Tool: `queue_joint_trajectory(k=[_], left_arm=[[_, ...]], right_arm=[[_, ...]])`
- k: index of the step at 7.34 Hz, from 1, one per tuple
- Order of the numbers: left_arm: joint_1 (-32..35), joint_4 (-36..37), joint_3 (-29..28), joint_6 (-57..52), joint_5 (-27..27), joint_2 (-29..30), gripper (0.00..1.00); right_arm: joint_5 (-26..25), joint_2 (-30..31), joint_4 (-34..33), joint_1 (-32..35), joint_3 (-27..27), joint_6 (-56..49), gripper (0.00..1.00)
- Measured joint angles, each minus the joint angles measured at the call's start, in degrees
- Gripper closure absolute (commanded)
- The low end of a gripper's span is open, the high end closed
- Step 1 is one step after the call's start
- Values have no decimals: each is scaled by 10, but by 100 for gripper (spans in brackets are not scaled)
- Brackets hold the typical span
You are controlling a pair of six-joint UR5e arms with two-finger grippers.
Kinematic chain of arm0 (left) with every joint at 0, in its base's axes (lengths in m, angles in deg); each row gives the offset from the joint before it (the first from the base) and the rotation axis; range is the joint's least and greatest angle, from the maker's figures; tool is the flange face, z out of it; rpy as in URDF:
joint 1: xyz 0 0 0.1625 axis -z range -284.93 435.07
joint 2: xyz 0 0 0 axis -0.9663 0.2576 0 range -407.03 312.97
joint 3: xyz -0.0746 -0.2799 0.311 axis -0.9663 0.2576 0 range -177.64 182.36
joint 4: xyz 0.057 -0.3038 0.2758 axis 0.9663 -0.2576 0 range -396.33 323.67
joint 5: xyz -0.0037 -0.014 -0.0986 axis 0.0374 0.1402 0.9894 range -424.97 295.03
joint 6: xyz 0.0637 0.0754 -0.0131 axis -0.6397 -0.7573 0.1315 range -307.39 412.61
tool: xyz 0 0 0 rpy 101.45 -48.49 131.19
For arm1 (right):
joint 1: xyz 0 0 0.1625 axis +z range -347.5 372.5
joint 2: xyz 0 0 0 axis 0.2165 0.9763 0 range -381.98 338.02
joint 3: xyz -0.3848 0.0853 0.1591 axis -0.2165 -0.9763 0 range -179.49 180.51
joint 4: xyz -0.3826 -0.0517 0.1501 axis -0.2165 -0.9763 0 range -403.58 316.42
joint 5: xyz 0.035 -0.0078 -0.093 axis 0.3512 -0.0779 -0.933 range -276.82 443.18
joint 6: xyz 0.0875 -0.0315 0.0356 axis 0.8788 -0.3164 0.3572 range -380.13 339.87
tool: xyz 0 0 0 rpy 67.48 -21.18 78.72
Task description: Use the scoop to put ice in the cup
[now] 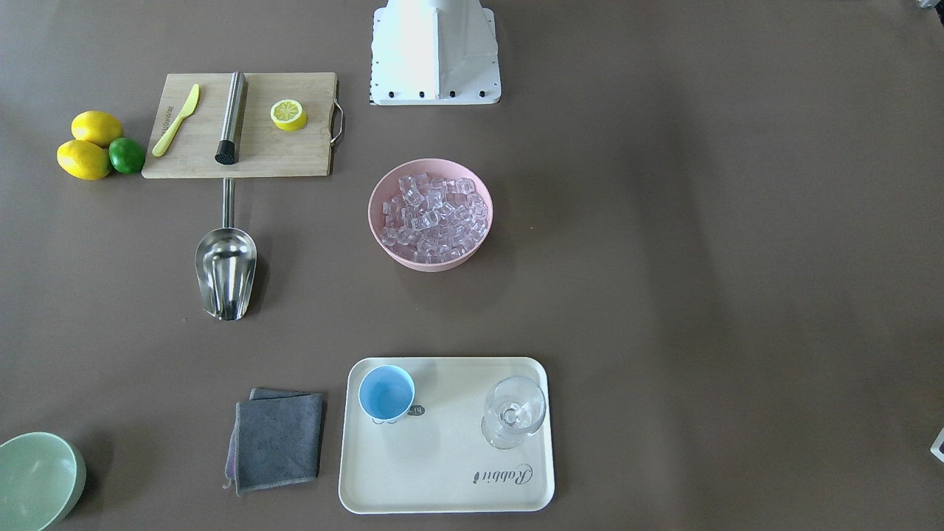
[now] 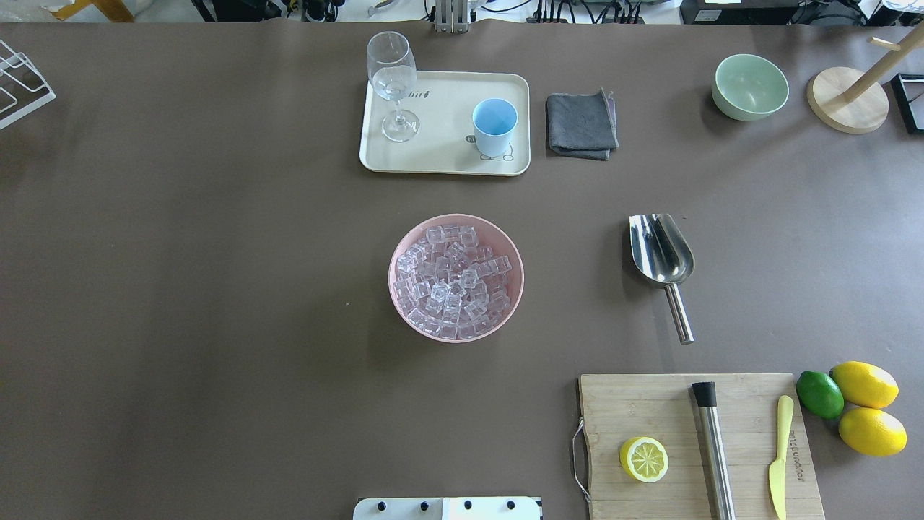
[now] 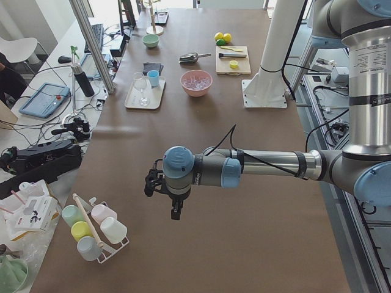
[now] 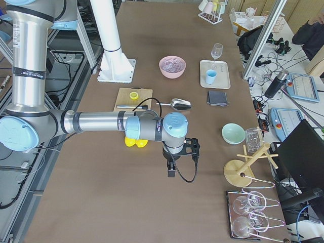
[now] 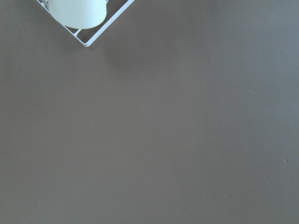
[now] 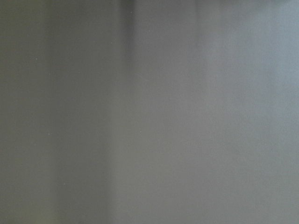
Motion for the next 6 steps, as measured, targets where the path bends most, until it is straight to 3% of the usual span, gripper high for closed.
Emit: queue_joint_trajectory(k=[4, 6], left_arm=[[-4, -2, 1, 0, 0, 8, 2], [-13, -3, 10, 0, 2, 11, 2]], right_arm=[[22, -8, 1, -6, 26, 13, 0], [35, -15, 1, -62, 65, 109, 0]])
